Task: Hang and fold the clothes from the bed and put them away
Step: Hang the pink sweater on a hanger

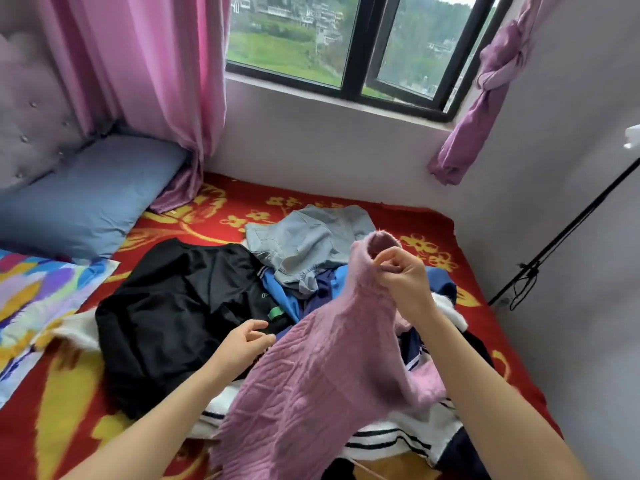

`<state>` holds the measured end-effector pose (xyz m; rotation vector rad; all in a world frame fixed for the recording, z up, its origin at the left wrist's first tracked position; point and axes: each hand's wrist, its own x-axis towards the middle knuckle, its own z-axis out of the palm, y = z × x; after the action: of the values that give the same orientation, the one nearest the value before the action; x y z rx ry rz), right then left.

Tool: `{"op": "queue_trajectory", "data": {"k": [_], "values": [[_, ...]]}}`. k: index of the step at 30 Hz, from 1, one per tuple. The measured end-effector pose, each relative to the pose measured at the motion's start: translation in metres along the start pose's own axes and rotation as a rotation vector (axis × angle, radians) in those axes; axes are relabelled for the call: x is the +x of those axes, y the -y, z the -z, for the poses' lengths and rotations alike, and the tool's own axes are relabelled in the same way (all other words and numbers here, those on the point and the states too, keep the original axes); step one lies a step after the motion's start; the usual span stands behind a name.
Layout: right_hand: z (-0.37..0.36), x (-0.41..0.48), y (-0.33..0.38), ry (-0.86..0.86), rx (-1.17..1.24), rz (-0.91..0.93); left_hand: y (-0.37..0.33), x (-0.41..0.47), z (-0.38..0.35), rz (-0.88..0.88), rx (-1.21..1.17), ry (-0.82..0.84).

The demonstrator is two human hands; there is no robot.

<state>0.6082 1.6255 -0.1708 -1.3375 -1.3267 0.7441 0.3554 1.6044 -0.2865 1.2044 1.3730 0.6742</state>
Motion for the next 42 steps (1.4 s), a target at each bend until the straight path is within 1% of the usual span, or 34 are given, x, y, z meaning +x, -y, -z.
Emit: {"op": "queue_trajectory", "data": {"k": [2,6,9,13,15,17,19,20,22,24,25,26,27,28,29,30,32,34,36,38,40,42], "values": [[-0.009,-0.005,0.027,0.092,0.085,0.014,-0.001,-0.015,0.011,-0.028,0.016,-0.042],[-0.033,-0.016,0.08,0.279,0.19,0.11,-0.008,-0.035,0.048,-0.12,0.002,-0.135],[-0.051,-0.024,0.122,0.354,0.277,0.138,-0.02,-0.044,0.076,-0.221,-0.011,-0.122],[-0.076,-0.035,0.167,0.436,0.37,0.124,-0.041,-0.049,0.111,-0.356,-0.049,-0.003],[-0.094,-0.043,0.19,0.466,0.382,0.145,-0.048,-0.053,0.133,-0.402,-0.071,0.104],[-0.117,-0.05,0.209,0.472,0.42,0.144,-0.049,-0.059,0.158,-0.413,-0.041,0.232],[-0.143,-0.056,0.228,0.467,0.507,0.136,-0.043,-0.065,0.18,-0.455,-0.018,0.352],[-0.155,-0.057,0.236,0.47,0.549,0.134,-0.041,-0.068,0.188,-0.476,-0.029,0.397],[-0.176,-0.06,0.249,0.45,0.6,0.139,-0.038,-0.068,0.203,-0.478,-0.102,0.43],[-0.196,-0.062,0.262,0.405,0.598,0.161,-0.038,-0.07,0.228,-0.495,-0.248,0.396],[-0.196,-0.061,0.264,0.361,0.589,0.166,-0.039,-0.071,0.234,-0.495,-0.348,0.332],[-0.206,-0.061,0.272,0.292,0.569,0.175,-0.042,-0.073,0.257,-0.512,-0.43,0.257],[-0.206,-0.058,0.273,0.218,0.557,0.174,-0.047,-0.076,0.271,-0.554,-0.461,0.158],[-0.205,-0.054,0.273,0.15,0.549,0.169,-0.053,-0.08,0.287,-0.616,-0.433,0.039],[-0.209,-0.052,0.274,0.074,0.534,0.169,-0.063,-0.084,0.309,-0.687,-0.353,-0.065],[-0.216,-0.051,0.273,0.01,0.524,0.164,-0.074,-0.092,0.332,-0.754,-0.27,-0.137],[-0.231,-0.048,0.269,-0.052,0.516,0.148,-0.094,-0.108,0.368,-0.859,-0.182,-0.217],[-0.244,-0.045,0.262,-0.078,0.505,0.127,-0.104,-0.12,0.39,-0.909,-0.13,-0.25],[-0.265,-0.045,0.244,-0.067,0.506,0.088,-0.094,-0.129,0.407,-0.884,-0.036,-0.277],[-0.279,-0.052,0.218,-0.043,0.445,0.04,-0.068,-0.127,0.41,-0.807,0.032,-0.253],[-0.3,-0.063,0.177,0.001,0.265,-0.067,-0.025,-0.119,0.411,-0.668,0.013,-0.216],[-0.321,-0.079,0.128,0.062,0.083,-0.232,0.025,-0.109,0.406,-0.514,-0.048,-0.159]]}}
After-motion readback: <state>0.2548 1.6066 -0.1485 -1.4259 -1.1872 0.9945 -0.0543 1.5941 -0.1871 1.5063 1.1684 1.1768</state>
